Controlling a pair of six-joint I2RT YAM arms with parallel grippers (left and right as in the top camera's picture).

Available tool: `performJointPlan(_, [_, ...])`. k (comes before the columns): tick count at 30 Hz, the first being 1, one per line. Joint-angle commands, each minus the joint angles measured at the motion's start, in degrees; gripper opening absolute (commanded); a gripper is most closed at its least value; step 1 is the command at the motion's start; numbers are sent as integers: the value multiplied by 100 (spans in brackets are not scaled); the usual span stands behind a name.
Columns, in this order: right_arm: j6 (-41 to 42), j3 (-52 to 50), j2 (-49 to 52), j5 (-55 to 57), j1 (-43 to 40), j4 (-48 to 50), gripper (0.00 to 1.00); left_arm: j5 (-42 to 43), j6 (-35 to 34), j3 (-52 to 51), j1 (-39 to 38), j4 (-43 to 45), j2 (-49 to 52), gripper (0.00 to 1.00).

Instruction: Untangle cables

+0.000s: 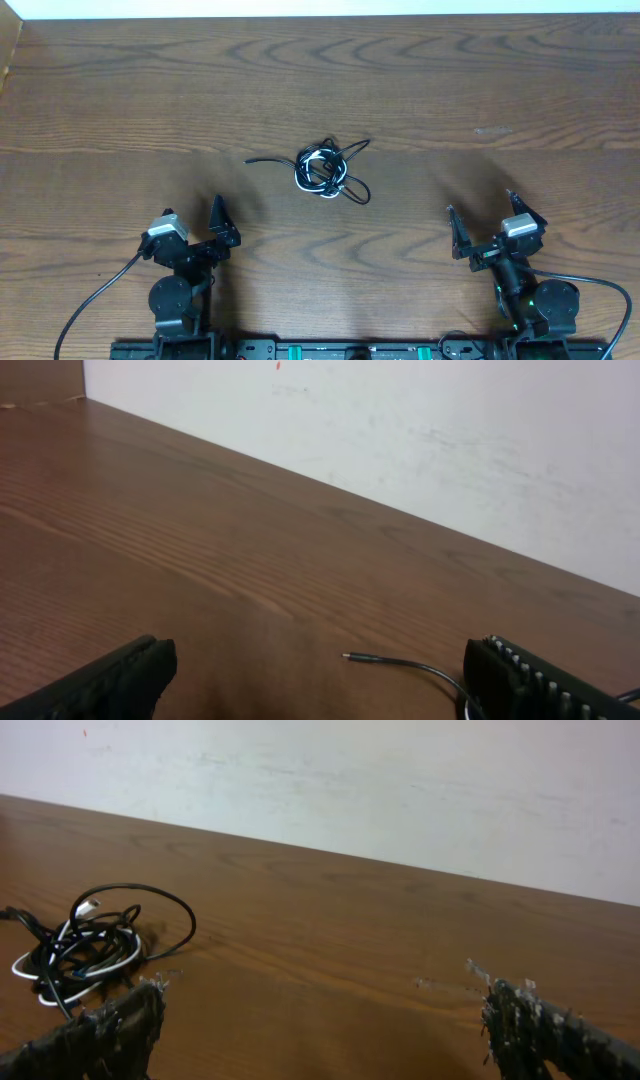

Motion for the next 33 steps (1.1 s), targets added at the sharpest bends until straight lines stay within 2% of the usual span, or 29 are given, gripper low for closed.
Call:
performJointPlan(1, [-22, -9, 9, 68, -55, -20, 99, -81, 94, -44, 7, -157, 15, 98])
performJointPlan(20, [-31, 240, 9, 105, -55, -4, 99, -52, 94, 354, 4, -175, 37, 98])
performJointPlan(27, [57, 446, 83, -133, -55, -57, 99, -33, 94, 1091, 4, -774, 433, 98])
performJointPlan(33, [133, 778, 455, -417, -55, -94, 99, 271, 203, 2087, 4, -1475, 1163, 98])
